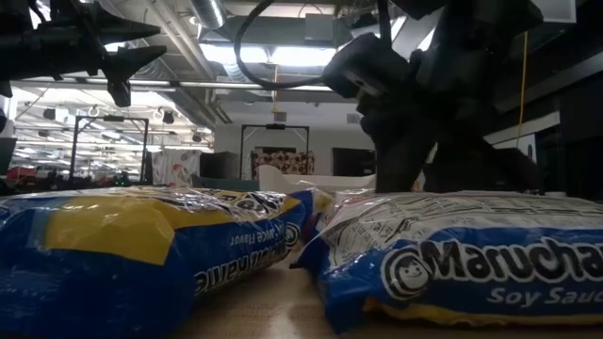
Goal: Sort Maruchan noodles
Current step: Put the orange noodle pack into the white bin, then put the middle red noodle pack into the yellow bin
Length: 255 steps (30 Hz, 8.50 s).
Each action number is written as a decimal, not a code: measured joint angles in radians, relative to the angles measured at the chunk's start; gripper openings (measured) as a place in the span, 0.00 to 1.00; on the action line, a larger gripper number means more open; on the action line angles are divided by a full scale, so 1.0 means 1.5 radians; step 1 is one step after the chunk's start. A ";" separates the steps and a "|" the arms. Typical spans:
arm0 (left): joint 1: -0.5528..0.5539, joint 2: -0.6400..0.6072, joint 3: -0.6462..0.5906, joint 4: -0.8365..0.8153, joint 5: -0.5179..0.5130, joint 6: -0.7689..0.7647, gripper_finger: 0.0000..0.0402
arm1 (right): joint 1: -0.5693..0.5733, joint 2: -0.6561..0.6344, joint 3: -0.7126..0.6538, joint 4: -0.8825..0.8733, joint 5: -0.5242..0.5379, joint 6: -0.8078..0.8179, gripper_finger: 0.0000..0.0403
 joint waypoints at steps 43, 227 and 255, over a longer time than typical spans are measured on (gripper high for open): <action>0.000 0.000 0.000 -0.030 -0.007 0.000 0.32 | -0.122 -0.198 0.100 -0.180 0.056 -0.187 0.06; 0.001 0.000 0.000 -0.103 -0.197 -0.025 0.32 | -0.266 -0.125 -0.149 0.095 -0.046 -0.306 0.88; 0.001 0.000 0.000 -0.105 -0.232 -0.024 0.32 | -0.261 -0.109 -0.256 0.306 -0.061 -0.252 0.17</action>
